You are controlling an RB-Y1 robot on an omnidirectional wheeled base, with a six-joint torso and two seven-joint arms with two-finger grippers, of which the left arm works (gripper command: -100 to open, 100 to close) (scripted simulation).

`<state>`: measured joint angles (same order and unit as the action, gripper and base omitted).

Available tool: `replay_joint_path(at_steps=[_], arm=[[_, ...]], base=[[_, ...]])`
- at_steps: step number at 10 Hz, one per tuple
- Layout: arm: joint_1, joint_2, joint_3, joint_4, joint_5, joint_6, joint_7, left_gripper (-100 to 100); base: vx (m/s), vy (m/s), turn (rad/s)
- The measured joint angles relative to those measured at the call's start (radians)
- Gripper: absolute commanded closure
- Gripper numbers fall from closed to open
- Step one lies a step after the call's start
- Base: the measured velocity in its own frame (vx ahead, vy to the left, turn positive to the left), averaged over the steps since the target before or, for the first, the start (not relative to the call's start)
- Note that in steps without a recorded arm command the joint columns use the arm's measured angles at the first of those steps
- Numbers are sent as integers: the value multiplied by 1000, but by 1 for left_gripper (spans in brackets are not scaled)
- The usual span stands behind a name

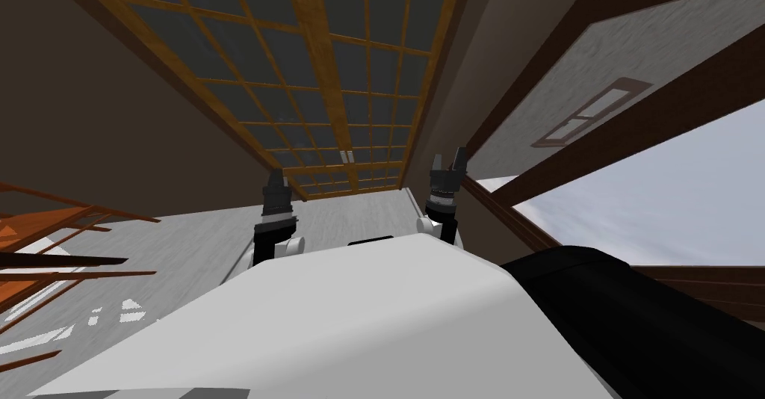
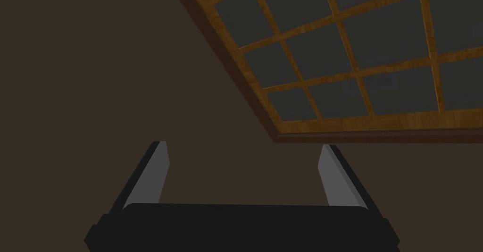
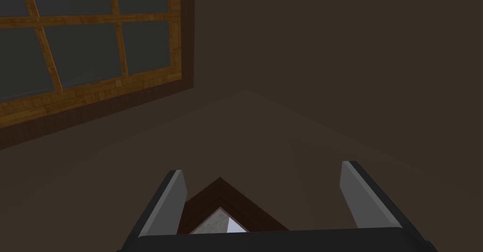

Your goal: Pull the door open

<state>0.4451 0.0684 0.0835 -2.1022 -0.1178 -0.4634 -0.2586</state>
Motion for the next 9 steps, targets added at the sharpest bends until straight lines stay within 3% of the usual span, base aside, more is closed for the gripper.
replay_joint_path(at_steps=[9], arm=[[-58, 19, 29, 189, -53, -56, -130, -100]], base=[[97, -11, 23]])
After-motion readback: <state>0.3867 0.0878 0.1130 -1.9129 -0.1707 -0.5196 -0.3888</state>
